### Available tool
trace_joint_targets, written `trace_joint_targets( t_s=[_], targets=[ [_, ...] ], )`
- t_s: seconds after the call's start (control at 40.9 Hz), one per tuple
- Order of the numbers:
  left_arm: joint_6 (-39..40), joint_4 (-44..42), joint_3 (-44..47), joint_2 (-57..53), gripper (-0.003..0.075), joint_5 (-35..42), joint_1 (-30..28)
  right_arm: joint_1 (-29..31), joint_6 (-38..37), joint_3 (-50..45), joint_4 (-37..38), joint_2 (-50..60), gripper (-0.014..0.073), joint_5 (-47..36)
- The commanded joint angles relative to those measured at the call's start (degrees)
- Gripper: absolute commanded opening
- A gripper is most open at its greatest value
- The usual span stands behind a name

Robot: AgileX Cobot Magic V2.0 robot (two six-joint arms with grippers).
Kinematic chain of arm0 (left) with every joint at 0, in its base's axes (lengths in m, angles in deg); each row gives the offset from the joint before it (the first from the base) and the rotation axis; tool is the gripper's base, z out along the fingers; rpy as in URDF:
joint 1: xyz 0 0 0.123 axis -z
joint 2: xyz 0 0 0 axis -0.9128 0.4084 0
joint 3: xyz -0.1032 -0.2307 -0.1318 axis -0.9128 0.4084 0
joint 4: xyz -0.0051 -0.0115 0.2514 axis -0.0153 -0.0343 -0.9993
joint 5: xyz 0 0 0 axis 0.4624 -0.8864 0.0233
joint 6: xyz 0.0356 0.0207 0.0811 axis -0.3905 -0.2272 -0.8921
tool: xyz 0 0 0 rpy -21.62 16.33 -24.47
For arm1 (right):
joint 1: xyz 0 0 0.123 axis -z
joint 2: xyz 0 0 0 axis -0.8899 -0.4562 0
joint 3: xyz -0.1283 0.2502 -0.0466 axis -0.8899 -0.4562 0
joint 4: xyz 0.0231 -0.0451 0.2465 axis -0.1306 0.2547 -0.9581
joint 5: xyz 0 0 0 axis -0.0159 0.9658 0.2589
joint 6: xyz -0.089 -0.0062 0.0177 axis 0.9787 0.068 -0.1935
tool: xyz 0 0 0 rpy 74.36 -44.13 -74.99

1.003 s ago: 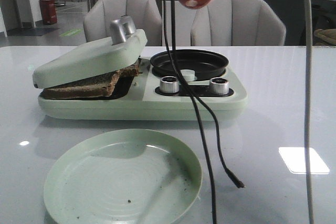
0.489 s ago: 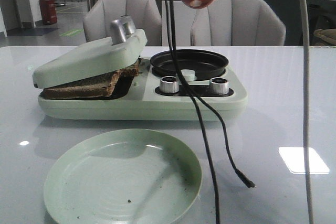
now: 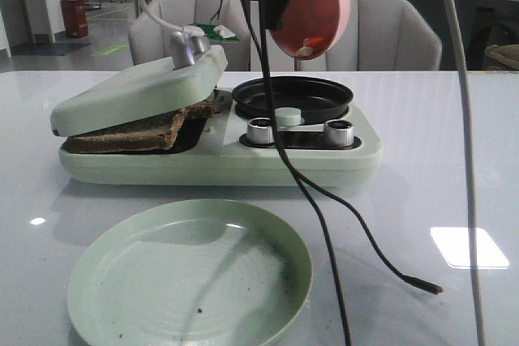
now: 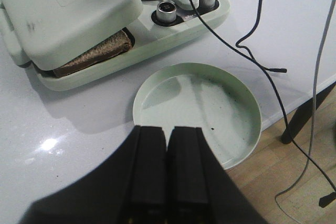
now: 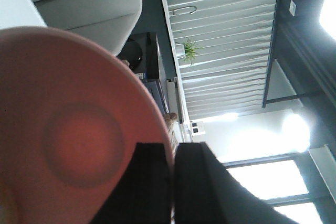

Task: Make breakfast with bread and shrimp
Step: 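Tilt the pink bowl to pour the shrimp into the pan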

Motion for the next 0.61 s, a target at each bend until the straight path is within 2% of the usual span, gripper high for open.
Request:
trace_joint_targets(
  t_s=[0.0, 0.098, 0.293, 0.587],
  targets=[
    [0.5, 0.1, -1.6, 0.2, 0.0101, 4.2, 0.4, 0.0, 0.1, 1.9, 4.7, 4.9, 0.0019, 8.2],
    [0.5, 0.1, -1.6, 0.2, 0.0101, 4.2, 0.4, 0.0, 0.2, 1.9, 9.8, 5.1, 0.0019, 8.4],
    [0.5, 0.1, -1.6, 0.2, 0.0101, 4.2, 0.4, -1.6, -2.6, 3.5, 9.7, 5.5, 0.0019, 8.3],
    [0.5, 0.1, -1.6, 0.2, 0.0101, 4.2, 0.4, -2.1, -2.4, 2.6, 9.8, 1.8, 0.0019, 8.4]
  ],
)
